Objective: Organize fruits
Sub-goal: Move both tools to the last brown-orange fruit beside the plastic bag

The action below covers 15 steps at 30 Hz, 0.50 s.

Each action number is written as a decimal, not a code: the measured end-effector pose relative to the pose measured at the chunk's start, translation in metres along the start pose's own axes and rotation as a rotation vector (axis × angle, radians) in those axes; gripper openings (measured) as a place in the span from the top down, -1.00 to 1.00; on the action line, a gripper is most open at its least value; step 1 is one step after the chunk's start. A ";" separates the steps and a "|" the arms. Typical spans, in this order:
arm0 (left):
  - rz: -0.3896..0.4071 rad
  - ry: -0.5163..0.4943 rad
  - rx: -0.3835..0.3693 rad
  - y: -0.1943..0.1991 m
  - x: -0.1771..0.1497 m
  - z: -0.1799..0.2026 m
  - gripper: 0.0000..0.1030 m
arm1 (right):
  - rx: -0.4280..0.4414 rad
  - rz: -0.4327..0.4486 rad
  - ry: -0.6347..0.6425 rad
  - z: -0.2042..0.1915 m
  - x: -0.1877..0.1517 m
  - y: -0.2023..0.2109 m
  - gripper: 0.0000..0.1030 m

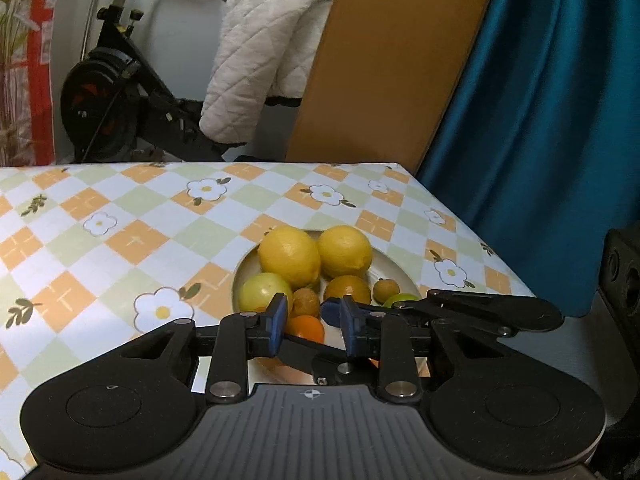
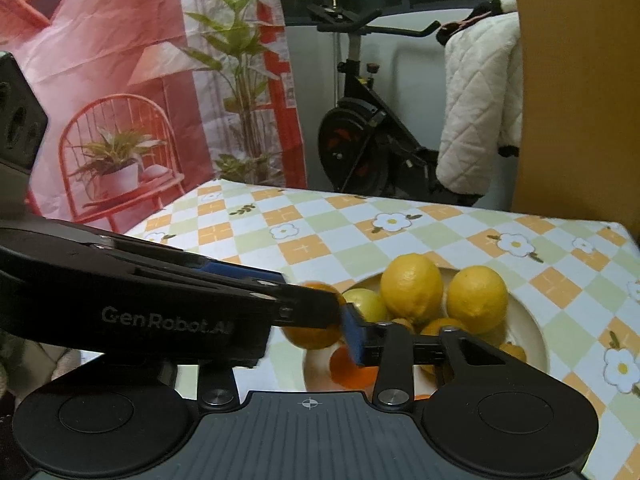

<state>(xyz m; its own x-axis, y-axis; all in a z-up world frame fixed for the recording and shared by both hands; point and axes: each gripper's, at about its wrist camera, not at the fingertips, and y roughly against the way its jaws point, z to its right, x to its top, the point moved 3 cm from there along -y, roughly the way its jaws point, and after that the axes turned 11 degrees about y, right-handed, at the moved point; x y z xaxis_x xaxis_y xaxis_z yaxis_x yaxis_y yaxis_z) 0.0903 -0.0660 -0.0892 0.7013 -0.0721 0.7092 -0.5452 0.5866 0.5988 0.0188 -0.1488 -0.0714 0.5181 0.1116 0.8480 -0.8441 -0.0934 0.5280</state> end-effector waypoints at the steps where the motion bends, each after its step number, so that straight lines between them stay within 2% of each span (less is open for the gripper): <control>1: 0.000 -0.012 0.004 -0.002 0.000 0.003 0.43 | -0.006 0.001 -0.004 0.002 0.000 0.000 0.36; 7: -0.048 0.015 -0.018 -0.019 -0.002 -0.007 0.42 | -0.022 -0.038 -0.050 0.014 -0.011 -0.007 0.39; 9: -0.029 0.031 0.002 -0.012 0.004 -0.017 0.41 | -0.001 -0.026 -0.048 0.012 -0.012 -0.005 0.55; 13: 0.052 0.084 0.036 0.028 0.025 -0.054 0.36 | 0.038 -0.019 -0.021 0.002 -0.006 -0.010 0.47; 15: 0.075 0.116 0.081 0.049 0.027 -0.080 0.23 | 0.076 -0.027 0.003 -0.008 -0.004 -0.016 0.41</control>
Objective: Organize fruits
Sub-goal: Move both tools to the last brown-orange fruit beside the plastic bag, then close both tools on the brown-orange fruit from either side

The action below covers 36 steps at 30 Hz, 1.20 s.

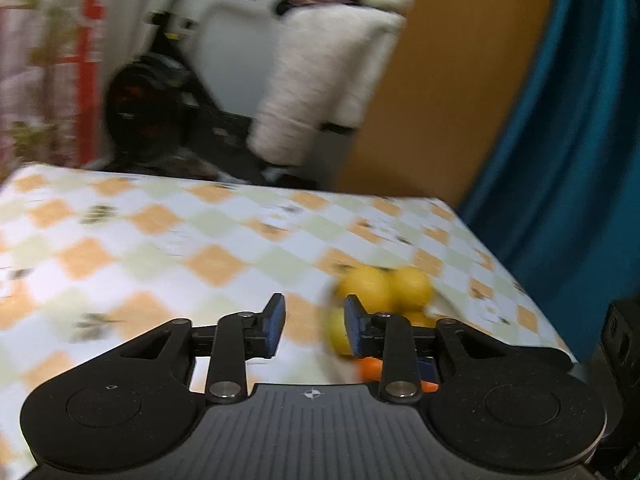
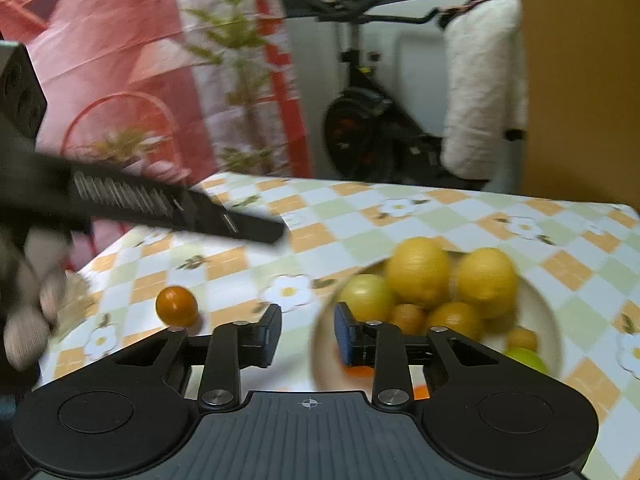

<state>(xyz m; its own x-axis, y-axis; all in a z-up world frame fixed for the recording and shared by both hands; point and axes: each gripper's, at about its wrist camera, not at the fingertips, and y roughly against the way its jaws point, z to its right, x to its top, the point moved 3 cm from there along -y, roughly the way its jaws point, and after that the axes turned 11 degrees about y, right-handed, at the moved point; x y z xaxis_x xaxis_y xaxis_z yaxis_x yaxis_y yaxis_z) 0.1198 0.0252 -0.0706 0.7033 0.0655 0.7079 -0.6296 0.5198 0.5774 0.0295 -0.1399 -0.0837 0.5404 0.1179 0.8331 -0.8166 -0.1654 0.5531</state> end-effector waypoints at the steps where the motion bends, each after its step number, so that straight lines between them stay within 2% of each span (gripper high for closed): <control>1: 0.006 0.016 0.023 0.007 0.001 -0.013 0.22 | 0.016 -0.005 0.013 -0.005 0.000 -0.004 0.41; 4: -0.004 0.078 0.102 0.024 -0.008 -0.054 0.22 | 0.070 -0.021 0.046 -0.025 0.004 -0.019 0.37; 9: 0.012 0.143 0.183 0.048 -0.022 -0.101 0.22 | 0.150 -0.052 0.105 -0.058 0.014 -0.044 0.36; 15: 0.099 0.242 0.304 0.086 0.012 -0.177 0.21 | 0.210 -0.044 0.206 -0.097 0.047 -0.074 0.36; 18: 0.054 0.357 0.317 0.089 0.018 -0.226 0.22 | 0.232 -0.045 0.244 -0.114 0.062 -0.090 0.36; 21: -0.006 0.383 0.299 0.083 0.010 -0.249 0.22 | 0.256 -0.054 0.272 -0.130 0.071 -0.105 0.36; 23: -0.020 0.391 0.282 0.077 0.007 -0.256 0.04 | 0.263 -0.066 0.282 -0.136 0.072 -0.113 0.35; 27: -0.044 0.360 0.252 0.074 0.004 -0.244 0.06 | 0.277 -0.091 0.285 -0.144 0.071 -0.125 0.35; 36: -0.060 0.390 0.200 0.063 -0.009 -0.232 0.13 | 0.313 -0.122 0.290 -0.156 0.066 -0.136 0.30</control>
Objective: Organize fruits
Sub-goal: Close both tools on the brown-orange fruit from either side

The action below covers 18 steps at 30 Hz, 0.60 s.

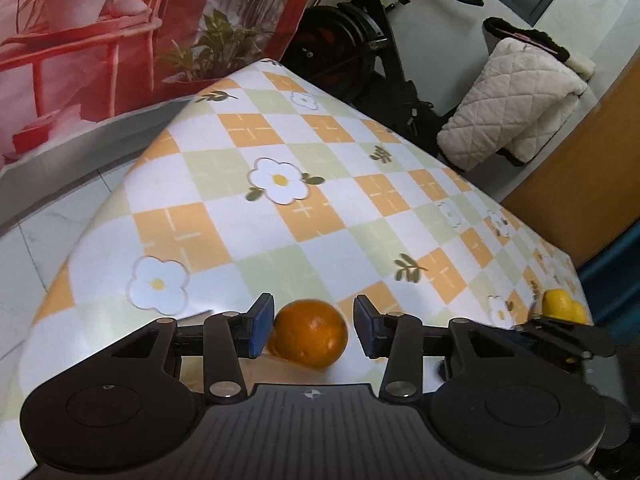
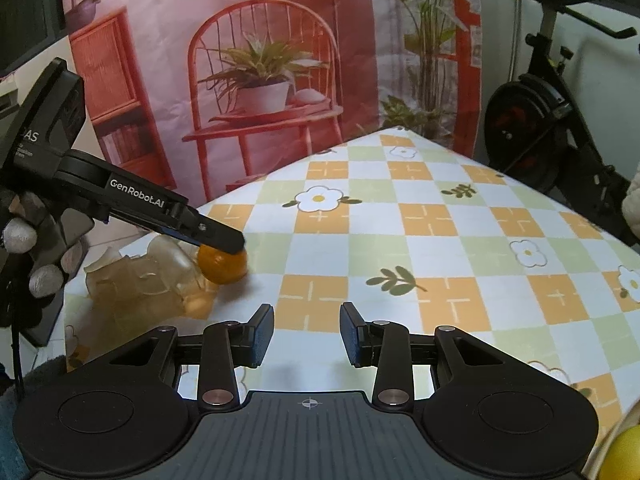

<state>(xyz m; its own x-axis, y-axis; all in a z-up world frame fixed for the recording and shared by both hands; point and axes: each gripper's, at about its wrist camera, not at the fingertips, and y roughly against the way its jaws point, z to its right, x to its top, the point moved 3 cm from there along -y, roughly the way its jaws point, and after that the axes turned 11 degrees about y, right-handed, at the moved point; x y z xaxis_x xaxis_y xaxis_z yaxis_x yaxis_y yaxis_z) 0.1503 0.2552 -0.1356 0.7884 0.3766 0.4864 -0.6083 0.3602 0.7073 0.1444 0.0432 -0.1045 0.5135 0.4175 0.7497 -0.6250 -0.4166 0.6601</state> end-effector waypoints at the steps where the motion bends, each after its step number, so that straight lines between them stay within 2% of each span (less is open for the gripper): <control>1: -0.001 0.006 -0.013 0.001 0.000 0.002 0.13 | 0.005 -0.001 0.005 -0.002 0.001 -0.002 0.29; 4: -0.012 0.018 -0.050 0.000 -0.001 0.007 0.14 | 0.020 -0.003 0.037 -0.009 0.005 -0.011 0.24; 11: -0.035 0.025 -0.069 -0.007 -0.011 0.007 0.14 | 0.064 -0.030 0.104 -0.027 0.014 -0.036 0.19; 18: -0.054 0.015 -0.092 -0.009 -0.015 0.010 0.16 | 0.063 -0.047 0.079 -0.027 0.014 -0.052 0.17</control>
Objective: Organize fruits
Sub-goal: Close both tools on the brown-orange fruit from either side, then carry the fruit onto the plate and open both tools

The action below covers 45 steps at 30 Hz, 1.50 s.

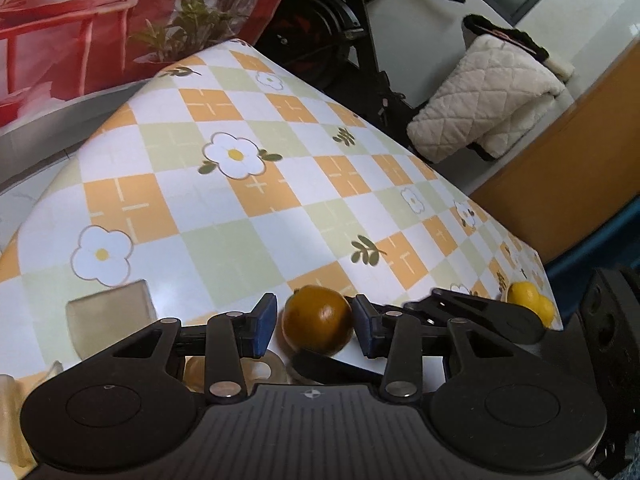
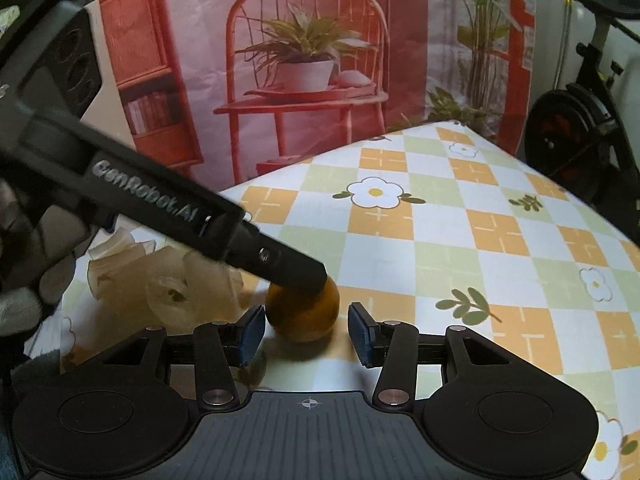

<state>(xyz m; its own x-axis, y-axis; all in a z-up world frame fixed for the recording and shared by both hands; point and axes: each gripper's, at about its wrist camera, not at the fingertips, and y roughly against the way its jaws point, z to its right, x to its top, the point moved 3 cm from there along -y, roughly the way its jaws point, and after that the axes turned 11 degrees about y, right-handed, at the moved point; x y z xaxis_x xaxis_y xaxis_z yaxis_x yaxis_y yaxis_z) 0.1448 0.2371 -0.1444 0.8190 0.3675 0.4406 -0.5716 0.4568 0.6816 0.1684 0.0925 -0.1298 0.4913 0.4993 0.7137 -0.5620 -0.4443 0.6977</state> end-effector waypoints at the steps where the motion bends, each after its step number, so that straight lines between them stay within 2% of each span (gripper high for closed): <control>1: -0.005 -0.007 -0.001 -0.001 -0.002 0.002 0.17 | 0.002 -0.005 -0.005 0.000 -0.001 -0.001 0.17; 5: -0.007 -0.033 0.004 -0.005 -0.007 0.009 0.18 | 0.001 0.001 -0.040 0.003 -0.007 0.001 0.26; 10: 0.006 -0.058 -0.010 -0.004 -0.013 0.025 0.18 | -0.022 0.033 -0.073 0.008 -0.015 0.017 0.26; 17: -0.002 -0.145 -0.049 -0.013 -0.029 0.077 0.18 | -0.109 0.088 -0.125 0.024 -0.035 0.063 0.26; 22: -0.033 -0.218 -0.092 -0.028 -0.050 0.126 0.17 | -0.202 0.128 -0.187 0.044 -0.060 0.110 0.26; 35: -0.153 -0.358 -0.184 -0.073 -0.118 0.229 0.17 | -0.387 0.142 -0.332 0.081 -0.151 0.206 0.26; 45: -0.213 -0.441 -0.152 -0.094 -0.150 0.253 0.16 | -0.419 0.140 -0.449 0.092 -0.200 0.226 0.26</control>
<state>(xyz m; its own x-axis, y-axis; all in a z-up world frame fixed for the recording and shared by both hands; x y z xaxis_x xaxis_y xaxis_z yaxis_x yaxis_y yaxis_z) 0.0886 -0.0659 -0.1268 0.8423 -0.1089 0.5279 -0.3631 0.6093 0.7050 0.0045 -0.1764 -0.1085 0.5747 0.0564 0.8164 -0.8094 -0.1084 0.5772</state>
